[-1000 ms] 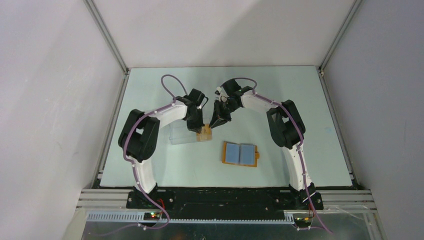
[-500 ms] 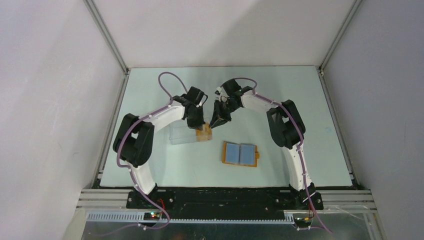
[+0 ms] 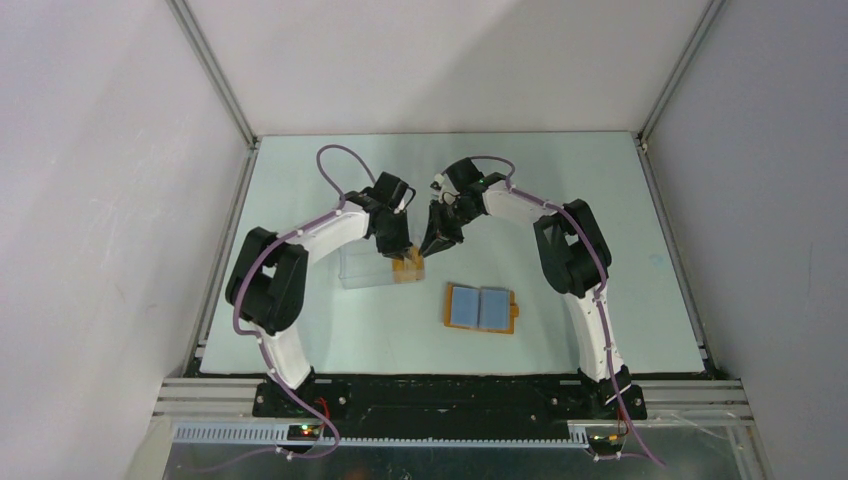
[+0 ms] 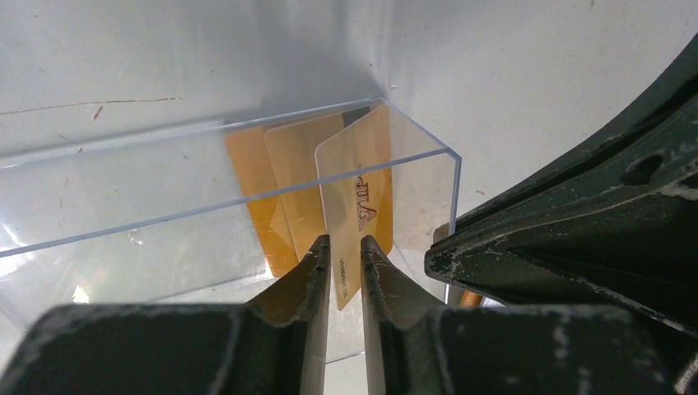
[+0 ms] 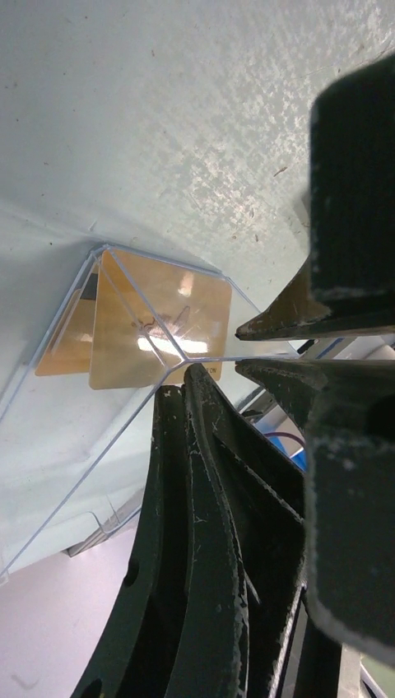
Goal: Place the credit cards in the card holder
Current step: Pick up the credit card from the storage box.
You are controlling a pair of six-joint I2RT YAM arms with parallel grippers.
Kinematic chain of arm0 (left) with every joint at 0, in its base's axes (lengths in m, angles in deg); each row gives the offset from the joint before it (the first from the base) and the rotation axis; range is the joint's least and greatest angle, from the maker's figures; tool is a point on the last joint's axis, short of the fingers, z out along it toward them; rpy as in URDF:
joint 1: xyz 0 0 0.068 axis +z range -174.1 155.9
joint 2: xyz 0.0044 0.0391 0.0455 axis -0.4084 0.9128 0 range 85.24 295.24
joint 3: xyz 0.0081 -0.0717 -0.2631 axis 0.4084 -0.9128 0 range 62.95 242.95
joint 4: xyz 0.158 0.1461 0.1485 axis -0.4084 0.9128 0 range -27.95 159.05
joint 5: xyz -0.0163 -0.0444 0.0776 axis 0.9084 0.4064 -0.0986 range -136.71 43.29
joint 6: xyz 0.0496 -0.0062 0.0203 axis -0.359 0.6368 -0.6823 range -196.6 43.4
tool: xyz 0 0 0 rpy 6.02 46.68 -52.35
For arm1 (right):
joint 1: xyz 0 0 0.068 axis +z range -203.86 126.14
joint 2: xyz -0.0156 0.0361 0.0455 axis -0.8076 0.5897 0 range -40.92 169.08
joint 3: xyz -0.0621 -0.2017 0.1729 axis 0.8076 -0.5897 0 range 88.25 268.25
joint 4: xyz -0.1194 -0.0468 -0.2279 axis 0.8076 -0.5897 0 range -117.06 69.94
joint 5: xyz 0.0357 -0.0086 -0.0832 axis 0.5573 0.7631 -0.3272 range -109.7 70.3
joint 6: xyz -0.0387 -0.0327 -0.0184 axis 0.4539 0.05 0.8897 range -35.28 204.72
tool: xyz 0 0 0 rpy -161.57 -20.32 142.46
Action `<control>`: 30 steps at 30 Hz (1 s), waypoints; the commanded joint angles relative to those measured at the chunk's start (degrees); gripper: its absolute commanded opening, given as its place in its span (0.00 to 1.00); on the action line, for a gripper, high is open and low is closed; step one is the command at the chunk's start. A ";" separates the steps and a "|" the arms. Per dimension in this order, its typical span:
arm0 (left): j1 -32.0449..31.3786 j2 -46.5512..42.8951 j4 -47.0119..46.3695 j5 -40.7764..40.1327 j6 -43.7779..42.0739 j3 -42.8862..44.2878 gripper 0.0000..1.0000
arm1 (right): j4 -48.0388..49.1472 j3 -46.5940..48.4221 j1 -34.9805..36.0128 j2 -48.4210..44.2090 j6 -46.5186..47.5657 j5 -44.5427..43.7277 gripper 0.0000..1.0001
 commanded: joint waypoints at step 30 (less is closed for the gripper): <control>-1.60 -6.29 -6.18 0.57 2.53 -2.67 0.00 | -2.98 -2.77 0.18 -3.62 2.87 -4.70 0.16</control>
